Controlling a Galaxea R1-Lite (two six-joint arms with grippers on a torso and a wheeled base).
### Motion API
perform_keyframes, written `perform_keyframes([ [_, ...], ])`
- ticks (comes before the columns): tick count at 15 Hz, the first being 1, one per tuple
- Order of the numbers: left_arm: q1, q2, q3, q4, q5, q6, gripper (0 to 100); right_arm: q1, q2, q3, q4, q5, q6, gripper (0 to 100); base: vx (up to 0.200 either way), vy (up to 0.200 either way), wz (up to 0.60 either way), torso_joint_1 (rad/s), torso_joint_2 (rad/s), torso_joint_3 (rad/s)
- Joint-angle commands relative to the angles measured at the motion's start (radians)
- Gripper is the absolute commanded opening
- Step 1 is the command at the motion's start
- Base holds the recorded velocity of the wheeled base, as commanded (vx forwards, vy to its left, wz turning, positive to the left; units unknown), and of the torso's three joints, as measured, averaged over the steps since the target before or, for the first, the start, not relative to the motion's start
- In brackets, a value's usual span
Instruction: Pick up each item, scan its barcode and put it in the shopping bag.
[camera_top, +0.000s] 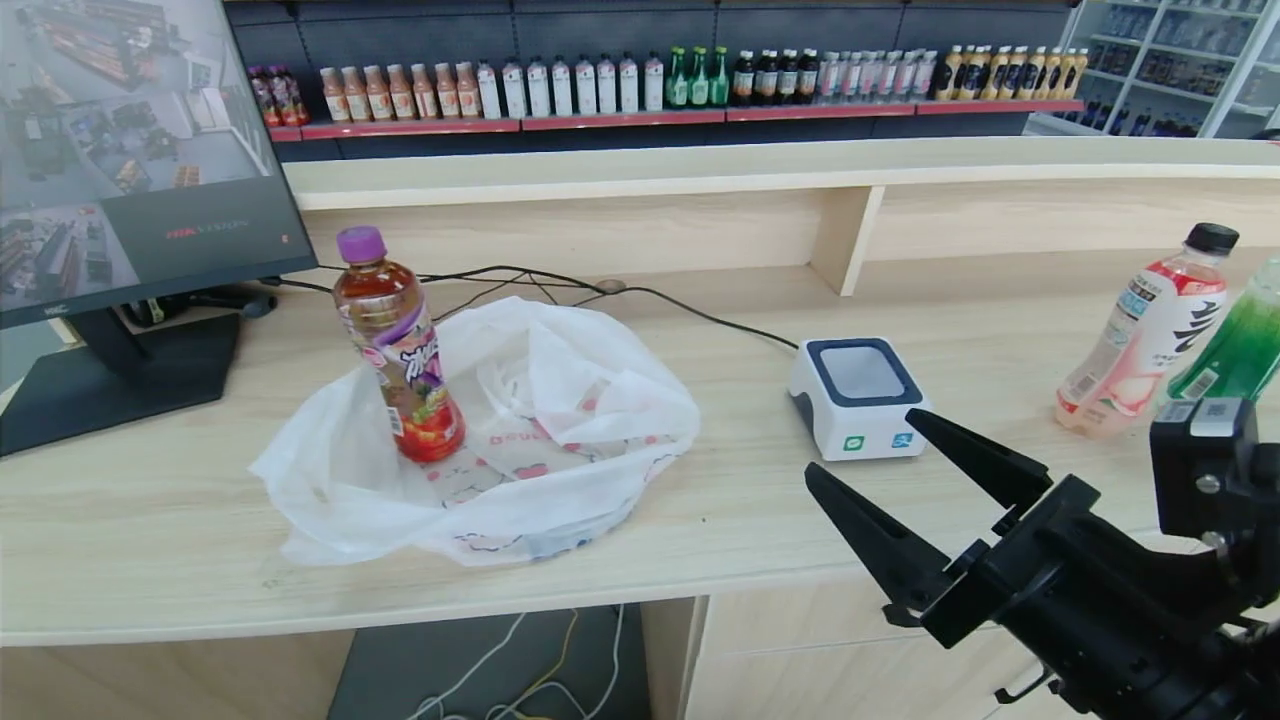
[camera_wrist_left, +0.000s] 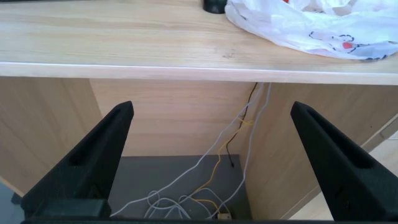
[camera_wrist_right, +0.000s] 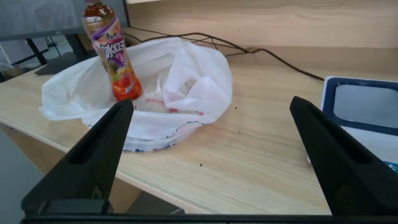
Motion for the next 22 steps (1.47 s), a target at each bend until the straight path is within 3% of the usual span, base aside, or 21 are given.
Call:
perform_keyframes([
  [1,0.000,0.000,0.000,0.000,0.000,0.000,100,0.000,0.010,-0.007,-0.001,0.000,0.000,100,0.000,-0.200,0.00,0.007,0.00,0.002],
  [7,0.000,0.000,0.000,0.000,0.000,0.000,100,0.000,0.053,-0.011,-0.001,0.000,-0.003,100,0.000,-0.200,0.00,0.002,0.00,0.002],
  [12,0.000,0.000,0.000,0.000,0.000,0.001,100,-0.013,-0.008,0.022,-0.001,0.000,-0.003,100,0.000,0.000,0.00,0.000,0.00,0.000],
  [14,0.000,0.000,0.000,0.000,0.000,0.000,100,-0.044,-0.015,0.022,-0.001,-0.001,-0.001,100,0.000,0.000,0.00,0.000,0.00,0.000],
  [17,0.000,0.000,0.000,0.000,0.000,0.000,100,-0.162,-0.025,0.059,-0.001,-0.001,0.000,100,0.000,0.000,0.00,0.000,0.00,0.000],
  [22,0.000,0.000,0.000,0.000,0.000,-0.002,100,-0.205,-0.036,0.108,-0.001,-0.001,0.002,100,0.000,0.000,0.00,0.000,0.00,0.000],
])
